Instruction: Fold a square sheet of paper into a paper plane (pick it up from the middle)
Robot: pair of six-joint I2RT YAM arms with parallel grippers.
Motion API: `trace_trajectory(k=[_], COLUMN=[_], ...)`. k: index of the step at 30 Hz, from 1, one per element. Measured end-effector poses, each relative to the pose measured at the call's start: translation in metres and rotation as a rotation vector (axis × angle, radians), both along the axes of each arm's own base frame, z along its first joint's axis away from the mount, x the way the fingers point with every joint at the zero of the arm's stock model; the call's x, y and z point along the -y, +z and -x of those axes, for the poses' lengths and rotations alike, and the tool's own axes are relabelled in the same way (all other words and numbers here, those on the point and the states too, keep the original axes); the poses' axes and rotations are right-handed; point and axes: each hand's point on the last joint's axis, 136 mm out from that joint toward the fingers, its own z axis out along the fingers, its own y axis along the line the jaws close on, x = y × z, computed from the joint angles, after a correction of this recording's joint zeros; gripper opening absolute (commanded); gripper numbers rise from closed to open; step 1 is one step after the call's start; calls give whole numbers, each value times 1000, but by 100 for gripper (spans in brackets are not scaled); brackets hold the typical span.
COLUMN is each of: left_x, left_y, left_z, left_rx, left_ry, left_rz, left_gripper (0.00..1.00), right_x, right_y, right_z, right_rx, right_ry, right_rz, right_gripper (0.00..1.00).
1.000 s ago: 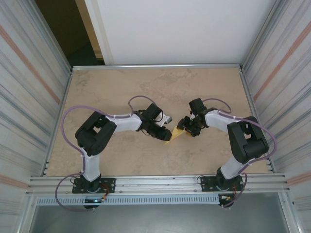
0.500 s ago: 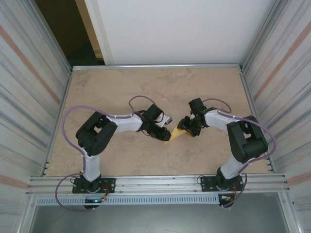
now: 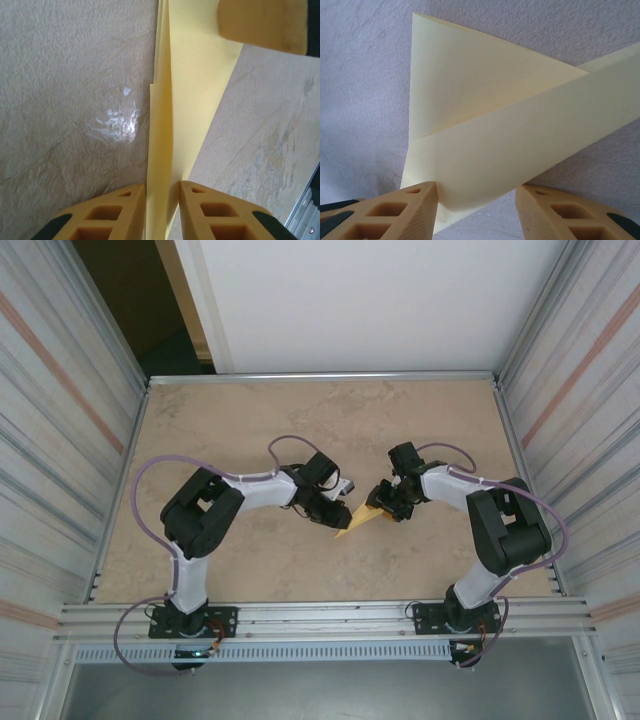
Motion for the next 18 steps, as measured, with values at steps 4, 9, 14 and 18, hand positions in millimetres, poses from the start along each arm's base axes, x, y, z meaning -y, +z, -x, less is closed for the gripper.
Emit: trace_trajectory(k=[4,9,14,18], left_x=[0,0,-1,-1], left_y=[-1,-2,-3,-4], left_z=[0,-1,-1,-1], left_rx=[-12,-27,-26,-25], left_ry=[3,5,6,8], left_rz=[-15,-40,-71,-93], left_gripper=[26,26,24,23], right_x=[1,1,1,1], right_y=[-1,-2,-2,-2], right_z=[1,1,0,1], right_rx=[-4,-7,-14,-21], right_ry=[-2,-2,-1,-1], right_rz=[6,7,10,12], right_gripper=[44,45,46,44])
